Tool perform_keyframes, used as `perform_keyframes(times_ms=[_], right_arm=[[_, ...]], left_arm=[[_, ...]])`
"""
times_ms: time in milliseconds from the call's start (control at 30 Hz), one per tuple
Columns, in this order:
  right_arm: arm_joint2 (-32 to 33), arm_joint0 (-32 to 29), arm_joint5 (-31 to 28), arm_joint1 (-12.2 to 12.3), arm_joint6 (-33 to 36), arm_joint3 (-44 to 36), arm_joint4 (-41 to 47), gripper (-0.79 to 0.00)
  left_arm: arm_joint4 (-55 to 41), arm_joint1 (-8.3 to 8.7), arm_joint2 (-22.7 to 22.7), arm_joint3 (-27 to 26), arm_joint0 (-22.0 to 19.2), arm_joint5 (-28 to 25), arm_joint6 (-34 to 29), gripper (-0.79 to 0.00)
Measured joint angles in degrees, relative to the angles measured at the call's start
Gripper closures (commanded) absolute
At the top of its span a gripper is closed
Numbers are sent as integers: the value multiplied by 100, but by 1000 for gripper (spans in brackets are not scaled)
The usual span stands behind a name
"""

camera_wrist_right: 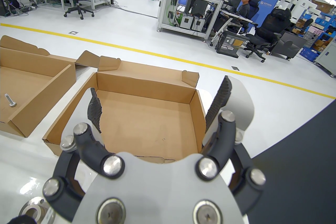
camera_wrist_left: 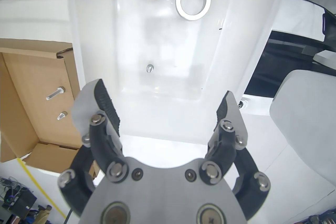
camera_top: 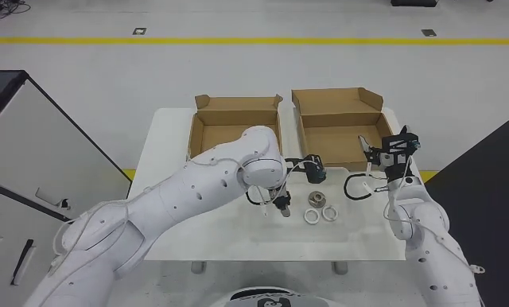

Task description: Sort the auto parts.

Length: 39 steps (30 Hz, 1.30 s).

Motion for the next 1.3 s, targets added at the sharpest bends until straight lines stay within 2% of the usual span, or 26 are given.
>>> perform_keyframes(times_ms=[200,367,567,733,1300], right_arm=[[0,0,0,0,0,0,0,-785],[0,0,0,0,0,0,0,-785],[0,0,0,0,0,0,0,-785],[0,0,0,0,0,0,0,-785],[0,0,0,0,0,0,0,-785]], left_arm=[[58,-49,326,226,-126,-16,16,-551],[115,-158,527,582,-157,-104,109,-545],[168,-337,753,949,-203,-207,208,-477],[246,-479,874,1272,-238,-290,304,-428],[374,-893,1076,2127,-323,-444,443,-385]])
